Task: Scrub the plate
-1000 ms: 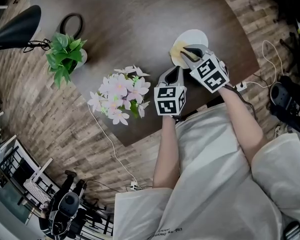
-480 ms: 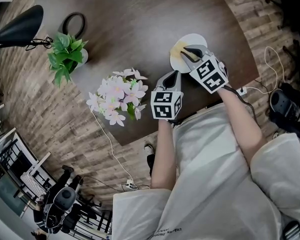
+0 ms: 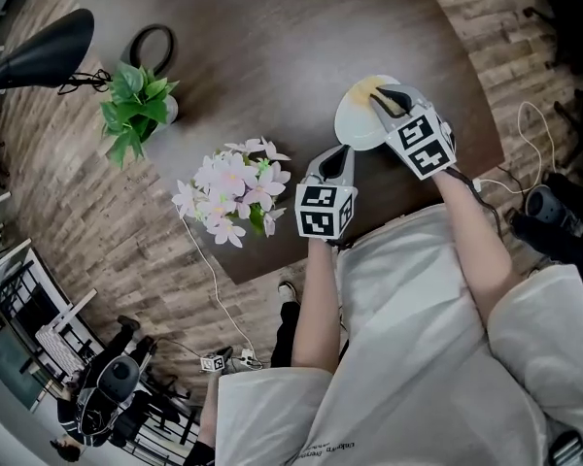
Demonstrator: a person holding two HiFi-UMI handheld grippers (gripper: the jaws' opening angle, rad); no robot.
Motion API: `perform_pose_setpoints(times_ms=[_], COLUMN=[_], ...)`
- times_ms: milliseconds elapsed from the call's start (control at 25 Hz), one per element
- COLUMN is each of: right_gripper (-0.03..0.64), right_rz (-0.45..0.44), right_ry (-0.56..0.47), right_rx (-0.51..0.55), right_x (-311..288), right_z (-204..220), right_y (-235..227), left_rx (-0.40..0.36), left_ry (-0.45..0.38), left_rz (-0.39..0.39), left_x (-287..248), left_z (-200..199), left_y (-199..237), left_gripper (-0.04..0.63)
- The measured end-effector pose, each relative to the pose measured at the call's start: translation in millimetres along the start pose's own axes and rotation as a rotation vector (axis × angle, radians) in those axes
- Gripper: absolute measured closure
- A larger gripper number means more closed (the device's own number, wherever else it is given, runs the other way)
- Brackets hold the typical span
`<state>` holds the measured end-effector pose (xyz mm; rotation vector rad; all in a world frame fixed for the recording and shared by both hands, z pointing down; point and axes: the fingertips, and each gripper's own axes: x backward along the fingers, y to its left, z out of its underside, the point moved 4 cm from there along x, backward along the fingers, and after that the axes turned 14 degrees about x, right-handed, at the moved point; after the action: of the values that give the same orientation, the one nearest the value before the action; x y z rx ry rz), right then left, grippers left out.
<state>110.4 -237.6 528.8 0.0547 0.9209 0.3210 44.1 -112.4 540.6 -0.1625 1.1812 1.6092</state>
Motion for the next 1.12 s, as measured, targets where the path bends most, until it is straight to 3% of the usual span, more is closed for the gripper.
perform_pose_setpoints(times_ms=[440, 720, 1120], right_gripper=[0.546, 0.546, 0.546], right_rz=[0.078, 0.117, 0.158], right_ry=[0.030, 0.043, 0.054], right_rx=[-0.047, -0.042, -0.082], right_x=[10.1, 15.1, 29.4], right_z=[18.2, 21.2, 35.6], right_y=[-23.5, -26.4, -17.2], left_rx=[0.021, 0.025, 0.038], left_ry=[-0.006, -0.040, -0.026], left_rz=[-0.014, -0.037, -0.044], left_x=[-5.2, -1.3, -0.5], left_z=[1.8, -2.3, -2.3], left_y=[0.0, 7.4, 7.2], left_gripper=[0.595, 0.595, 0.595])
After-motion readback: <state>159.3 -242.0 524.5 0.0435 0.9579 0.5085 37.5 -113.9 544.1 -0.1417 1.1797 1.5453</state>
